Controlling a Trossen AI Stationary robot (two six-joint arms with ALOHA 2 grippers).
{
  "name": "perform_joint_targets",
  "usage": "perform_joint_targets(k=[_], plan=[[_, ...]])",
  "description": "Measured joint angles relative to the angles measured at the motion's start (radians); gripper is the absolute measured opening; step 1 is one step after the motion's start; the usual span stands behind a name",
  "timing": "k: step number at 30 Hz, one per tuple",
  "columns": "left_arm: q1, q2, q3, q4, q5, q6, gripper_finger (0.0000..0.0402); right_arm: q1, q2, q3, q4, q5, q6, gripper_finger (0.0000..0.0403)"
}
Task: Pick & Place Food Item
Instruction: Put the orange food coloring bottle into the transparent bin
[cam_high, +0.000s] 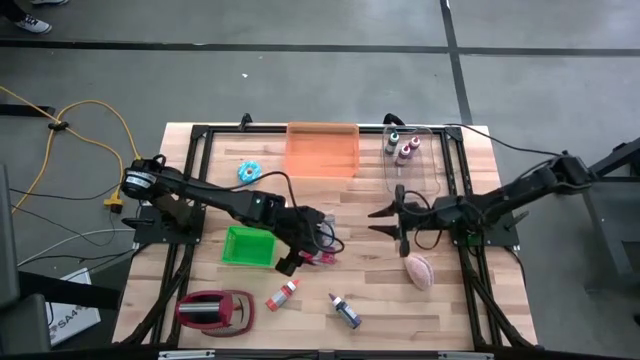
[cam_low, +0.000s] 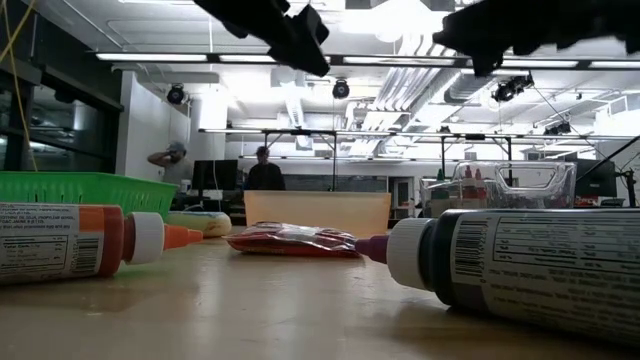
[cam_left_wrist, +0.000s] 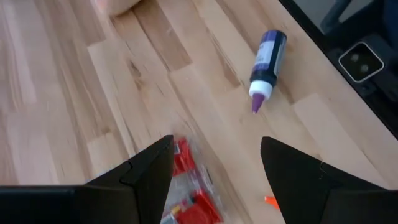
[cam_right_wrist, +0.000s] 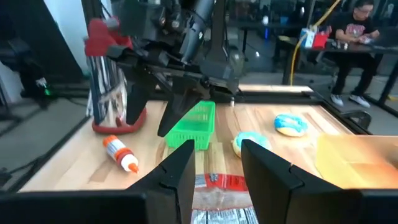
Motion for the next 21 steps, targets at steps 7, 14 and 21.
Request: perform_joint_targets(k=[7,14,21], plan=[[-0.021,0.000,0.000,0.009,-0.005,-0.001,0.0234,0.070,0.049,0.147,-0.193,0.062,0.013,0.0118],[-0.070,0.000,0.000,-0.019,-0.117,-0.135,0.0234,0.102,0.116,0.165,-0.197,0.060,0.078,0.0118],[-0.113,0.000,-0.001,-0.069,-0.199,-0.431,0.0234,0.107,0.181,0.165,-0.198,0.062,0.113,0.0118]])
